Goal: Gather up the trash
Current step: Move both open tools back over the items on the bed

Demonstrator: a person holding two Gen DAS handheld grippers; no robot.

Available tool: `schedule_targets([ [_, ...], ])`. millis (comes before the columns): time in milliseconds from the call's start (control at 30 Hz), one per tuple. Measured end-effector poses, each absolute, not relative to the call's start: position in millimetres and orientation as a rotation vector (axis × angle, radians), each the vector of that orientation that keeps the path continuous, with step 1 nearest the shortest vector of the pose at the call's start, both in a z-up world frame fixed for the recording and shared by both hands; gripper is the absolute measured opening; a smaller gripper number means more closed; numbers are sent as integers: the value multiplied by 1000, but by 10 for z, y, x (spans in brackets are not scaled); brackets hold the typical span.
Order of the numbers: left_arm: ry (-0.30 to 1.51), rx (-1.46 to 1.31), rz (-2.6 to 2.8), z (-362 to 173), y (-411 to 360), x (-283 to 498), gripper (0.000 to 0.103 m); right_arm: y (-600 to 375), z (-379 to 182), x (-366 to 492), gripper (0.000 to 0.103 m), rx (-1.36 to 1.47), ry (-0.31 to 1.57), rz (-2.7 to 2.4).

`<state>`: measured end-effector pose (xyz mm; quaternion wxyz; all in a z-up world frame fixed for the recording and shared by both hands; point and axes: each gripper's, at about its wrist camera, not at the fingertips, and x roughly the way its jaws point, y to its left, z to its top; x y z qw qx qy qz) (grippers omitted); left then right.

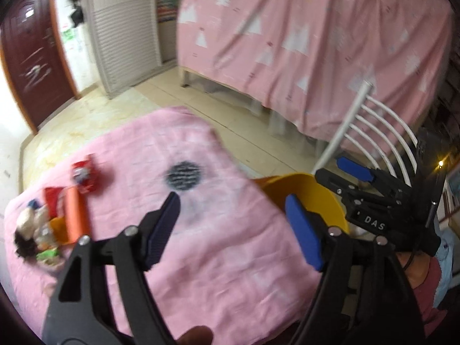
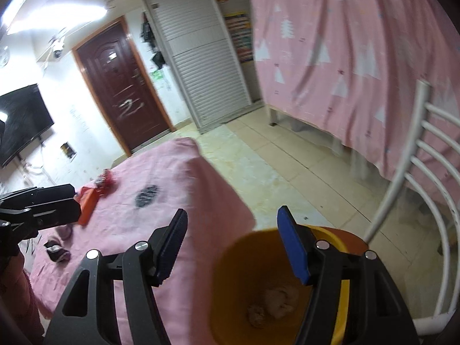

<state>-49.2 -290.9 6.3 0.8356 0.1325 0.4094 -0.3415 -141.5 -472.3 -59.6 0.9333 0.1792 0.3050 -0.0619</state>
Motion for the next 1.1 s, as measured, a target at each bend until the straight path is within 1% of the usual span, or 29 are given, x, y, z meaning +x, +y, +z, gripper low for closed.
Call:
schedule_targets([
  [267, 832, 217, -536, 105, -1873, -322, 76, -3915, -421, -973, 63, 291, 647, 33],
  [467, 848, 142, -409, 51, -1110, -105, 77, -3241, -426, -739, 69, 239, 680, 172],
  [567, 855, 114, -362, 11, -827, -36, 77, -2881, -454, -635, 70, 212, 704, 245],
  [667, 857, 91, -309, -20, -548, 48, 78, -2565, -503, -572, 70, 180, 731, 308],
  [767, 852, 84, -268, -61, -324, 136, 84, -2251, -541, -527, 70, 136, 755, 367],
  [967, 875, 73, -203, -184, 76, 490, 84, -1767, -577, -468, 70, 73, 792, 473],
  [1100, 898, 118, -195, -312, 198, 721, 84, -1502, -632, -404, 71, 14, 822, 521],
])
